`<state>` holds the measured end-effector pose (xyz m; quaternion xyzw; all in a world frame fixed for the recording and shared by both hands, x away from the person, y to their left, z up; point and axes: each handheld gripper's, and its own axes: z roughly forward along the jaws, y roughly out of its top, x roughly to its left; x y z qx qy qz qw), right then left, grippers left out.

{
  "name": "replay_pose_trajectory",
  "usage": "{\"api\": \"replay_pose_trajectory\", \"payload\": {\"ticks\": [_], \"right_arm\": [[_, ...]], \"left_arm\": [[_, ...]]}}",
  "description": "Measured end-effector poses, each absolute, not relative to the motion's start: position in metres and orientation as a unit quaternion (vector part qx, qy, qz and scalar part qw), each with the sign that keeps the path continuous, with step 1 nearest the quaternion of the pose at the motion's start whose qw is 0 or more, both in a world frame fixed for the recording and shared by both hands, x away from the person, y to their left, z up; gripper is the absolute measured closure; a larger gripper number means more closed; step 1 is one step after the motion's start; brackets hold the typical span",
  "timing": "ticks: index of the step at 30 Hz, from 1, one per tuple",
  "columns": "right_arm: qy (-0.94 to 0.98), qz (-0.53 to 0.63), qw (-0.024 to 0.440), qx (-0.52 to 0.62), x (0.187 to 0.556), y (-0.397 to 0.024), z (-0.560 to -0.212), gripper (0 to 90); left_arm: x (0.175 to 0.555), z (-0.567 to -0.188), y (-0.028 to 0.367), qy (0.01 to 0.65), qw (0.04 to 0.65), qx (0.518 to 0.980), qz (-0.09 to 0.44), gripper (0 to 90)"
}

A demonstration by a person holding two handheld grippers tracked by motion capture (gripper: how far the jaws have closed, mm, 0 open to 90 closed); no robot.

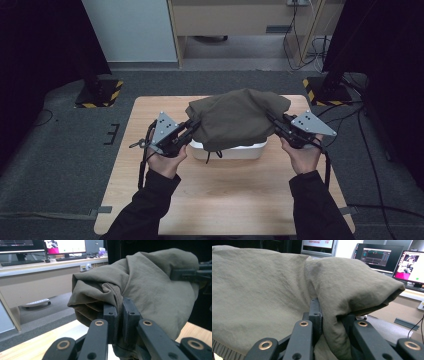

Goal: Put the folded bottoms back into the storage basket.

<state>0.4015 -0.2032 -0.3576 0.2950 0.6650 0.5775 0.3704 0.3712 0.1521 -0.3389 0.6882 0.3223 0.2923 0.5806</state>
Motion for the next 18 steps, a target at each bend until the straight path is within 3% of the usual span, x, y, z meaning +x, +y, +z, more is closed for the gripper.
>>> {"api": "replay_pose_trajectory", "payload": {"ticks": [18], "right_arm": [[0.659,0.575,0.372,0.311,0.449,-0.189,-0.356,77.4]], "left_arm": [[0.411,-0.331,0.156,0.329,0.572,0.681,0.318,83.0]]}}
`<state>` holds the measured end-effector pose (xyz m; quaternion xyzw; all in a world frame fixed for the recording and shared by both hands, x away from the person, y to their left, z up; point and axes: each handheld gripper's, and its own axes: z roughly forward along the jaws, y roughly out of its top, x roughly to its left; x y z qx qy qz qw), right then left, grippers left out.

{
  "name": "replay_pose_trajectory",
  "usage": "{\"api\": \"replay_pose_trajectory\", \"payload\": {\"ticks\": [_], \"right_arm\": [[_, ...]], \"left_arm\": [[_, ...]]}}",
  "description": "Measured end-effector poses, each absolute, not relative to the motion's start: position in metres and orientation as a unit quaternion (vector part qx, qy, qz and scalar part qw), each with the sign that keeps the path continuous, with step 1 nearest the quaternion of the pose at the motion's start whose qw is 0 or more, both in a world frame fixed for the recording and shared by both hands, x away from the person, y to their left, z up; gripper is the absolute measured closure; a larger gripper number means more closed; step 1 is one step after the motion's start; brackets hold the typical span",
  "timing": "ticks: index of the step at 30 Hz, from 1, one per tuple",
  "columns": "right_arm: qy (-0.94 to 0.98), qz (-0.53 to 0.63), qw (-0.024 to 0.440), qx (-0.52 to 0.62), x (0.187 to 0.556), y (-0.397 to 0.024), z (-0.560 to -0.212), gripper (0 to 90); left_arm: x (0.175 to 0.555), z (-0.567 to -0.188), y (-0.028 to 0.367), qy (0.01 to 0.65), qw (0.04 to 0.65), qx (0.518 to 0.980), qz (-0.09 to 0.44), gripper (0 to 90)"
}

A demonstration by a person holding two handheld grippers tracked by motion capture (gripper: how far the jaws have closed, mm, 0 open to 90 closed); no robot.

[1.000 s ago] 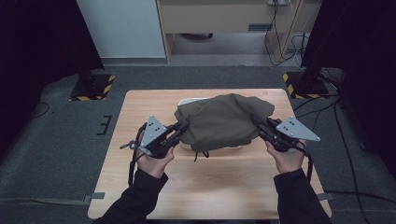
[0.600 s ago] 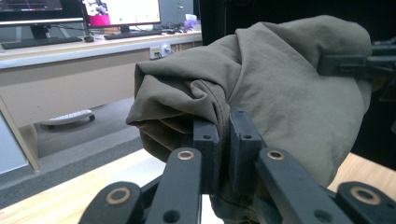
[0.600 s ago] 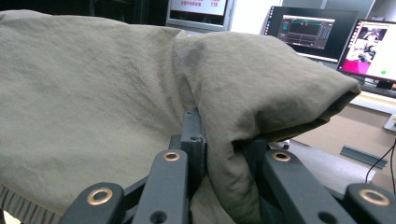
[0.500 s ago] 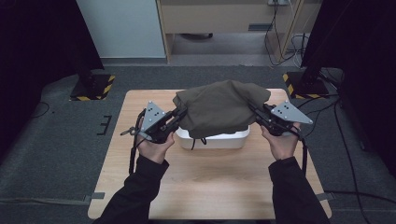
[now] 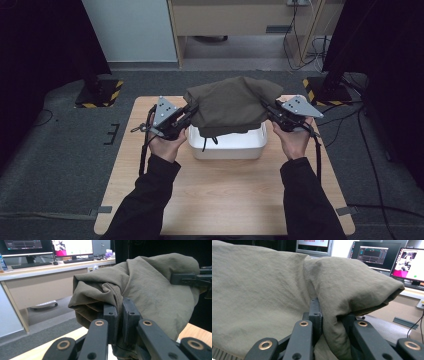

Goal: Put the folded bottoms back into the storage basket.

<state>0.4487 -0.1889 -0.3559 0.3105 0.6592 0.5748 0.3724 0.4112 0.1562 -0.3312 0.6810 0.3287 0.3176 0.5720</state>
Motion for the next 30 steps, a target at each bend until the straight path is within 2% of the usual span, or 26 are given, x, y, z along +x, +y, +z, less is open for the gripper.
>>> {"api": "replay_pose_trajectory", "payload": {"ticks": [7,15,30], "right_arm": [[0.659,0.572,0.373,0.317,0.466,-0.182,-0.355,77.4],[0.660,0.565,0.374,0.326,0.482,-0.178,-0.358,77.5],[0.688,0.533,0.354,0.344,0.496,-0.170,-0.389,77.4]], "left_arm": [[0.428,-0.329,0.157,0.332,0.568,0.678,0.328,83.0],[0.446,-0.333,0.157,0.349,0.573,0.671,0.316,83.1],[0.466,-0.371,0.159,0.381,0.543,0.690,0.291,83.2]]}}
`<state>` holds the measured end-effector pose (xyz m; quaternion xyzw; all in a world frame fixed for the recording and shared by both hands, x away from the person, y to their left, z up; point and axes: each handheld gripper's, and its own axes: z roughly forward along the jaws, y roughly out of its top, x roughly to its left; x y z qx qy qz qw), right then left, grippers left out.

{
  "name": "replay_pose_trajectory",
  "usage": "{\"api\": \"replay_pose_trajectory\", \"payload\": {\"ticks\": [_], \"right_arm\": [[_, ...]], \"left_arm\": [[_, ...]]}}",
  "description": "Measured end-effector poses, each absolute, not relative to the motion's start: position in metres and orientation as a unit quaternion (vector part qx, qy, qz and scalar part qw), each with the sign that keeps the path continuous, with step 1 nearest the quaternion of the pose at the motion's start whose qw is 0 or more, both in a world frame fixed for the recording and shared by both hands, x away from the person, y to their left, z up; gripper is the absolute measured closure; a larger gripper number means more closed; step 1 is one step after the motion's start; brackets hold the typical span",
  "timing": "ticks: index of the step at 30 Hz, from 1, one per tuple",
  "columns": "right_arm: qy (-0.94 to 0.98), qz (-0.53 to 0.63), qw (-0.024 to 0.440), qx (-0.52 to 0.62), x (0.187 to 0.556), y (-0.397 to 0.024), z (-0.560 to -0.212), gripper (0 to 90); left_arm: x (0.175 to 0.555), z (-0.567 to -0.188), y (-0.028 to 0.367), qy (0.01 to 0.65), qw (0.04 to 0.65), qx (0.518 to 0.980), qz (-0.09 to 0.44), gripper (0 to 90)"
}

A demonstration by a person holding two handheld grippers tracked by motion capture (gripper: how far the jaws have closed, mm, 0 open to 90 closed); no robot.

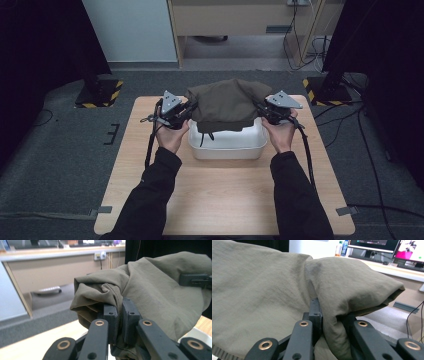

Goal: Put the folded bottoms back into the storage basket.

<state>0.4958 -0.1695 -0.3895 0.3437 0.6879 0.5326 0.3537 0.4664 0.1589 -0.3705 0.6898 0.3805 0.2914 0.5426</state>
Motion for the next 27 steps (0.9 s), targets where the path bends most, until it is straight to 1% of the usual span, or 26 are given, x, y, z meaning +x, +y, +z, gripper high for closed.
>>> {"api": "replay_pose_trajectory", "payload": {"ticks": [7,15,27], "right_arm": [[0.698,0.518,0.342,0.356,0.500,-0.167,-0.402,77.4],[0.704,0.512,0.313,0.380,0.501,-0.169,-0.421,77.3],[0.737,0.470,0.282,0.397,0.509,-0.161,-0.446,77.1]], "left_arm": [[0.470,-0.387,0.160,0.389,0.540,0.692,0.279,83.2],[0.473,-0.404,0.155,0.395,0.528,0.703,0.265,83.2],[0.484,-0.435,0.154,0.418,0.488,0.729,0.236,83.1]]}}
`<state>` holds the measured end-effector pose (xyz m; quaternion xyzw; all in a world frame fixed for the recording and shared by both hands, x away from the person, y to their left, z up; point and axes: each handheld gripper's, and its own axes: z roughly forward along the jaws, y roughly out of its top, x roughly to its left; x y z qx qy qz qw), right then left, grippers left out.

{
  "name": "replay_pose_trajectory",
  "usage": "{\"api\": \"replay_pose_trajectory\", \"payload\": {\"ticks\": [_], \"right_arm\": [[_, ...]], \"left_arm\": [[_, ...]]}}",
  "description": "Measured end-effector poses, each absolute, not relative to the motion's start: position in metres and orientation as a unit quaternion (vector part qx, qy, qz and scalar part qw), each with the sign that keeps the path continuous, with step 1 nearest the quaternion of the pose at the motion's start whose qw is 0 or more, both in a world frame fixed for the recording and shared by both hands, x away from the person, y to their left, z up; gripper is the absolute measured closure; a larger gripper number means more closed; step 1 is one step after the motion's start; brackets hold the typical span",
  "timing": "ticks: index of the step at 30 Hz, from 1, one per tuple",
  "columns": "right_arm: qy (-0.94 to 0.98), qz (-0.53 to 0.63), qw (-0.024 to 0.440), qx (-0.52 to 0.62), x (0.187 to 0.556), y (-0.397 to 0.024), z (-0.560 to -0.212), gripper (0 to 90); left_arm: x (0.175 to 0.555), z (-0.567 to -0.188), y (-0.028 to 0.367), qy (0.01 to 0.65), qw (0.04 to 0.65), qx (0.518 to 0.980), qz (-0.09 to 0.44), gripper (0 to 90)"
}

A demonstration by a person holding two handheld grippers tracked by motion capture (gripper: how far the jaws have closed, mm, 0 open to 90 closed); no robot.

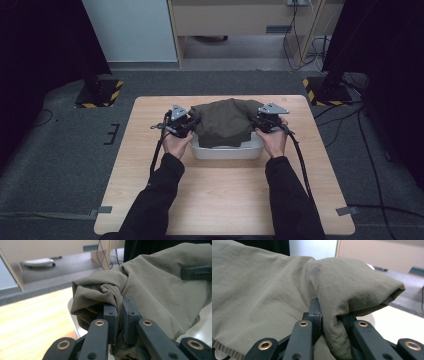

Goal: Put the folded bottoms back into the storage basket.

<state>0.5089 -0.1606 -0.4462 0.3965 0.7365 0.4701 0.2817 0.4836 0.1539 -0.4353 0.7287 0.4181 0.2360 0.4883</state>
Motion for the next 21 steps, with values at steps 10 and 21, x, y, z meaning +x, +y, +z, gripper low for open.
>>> {"api": "replay_pose_trajectory", "payload": {"ticks": [10,21], "right_arm": [[0.760,0.436,0.246,0.415,0.513,-0.156,-0.463,76.4],[0.753,0.428,0.226,0.445,0.514,-0.158,-0.465,59.3]], "left_arm": [[0.490,-0.456,0.151,0.431,0.454,0.751,0.210,82.9],[0.493,-0.462,0.150,0.450,0.443,0.748,0.203,69.7]]}}
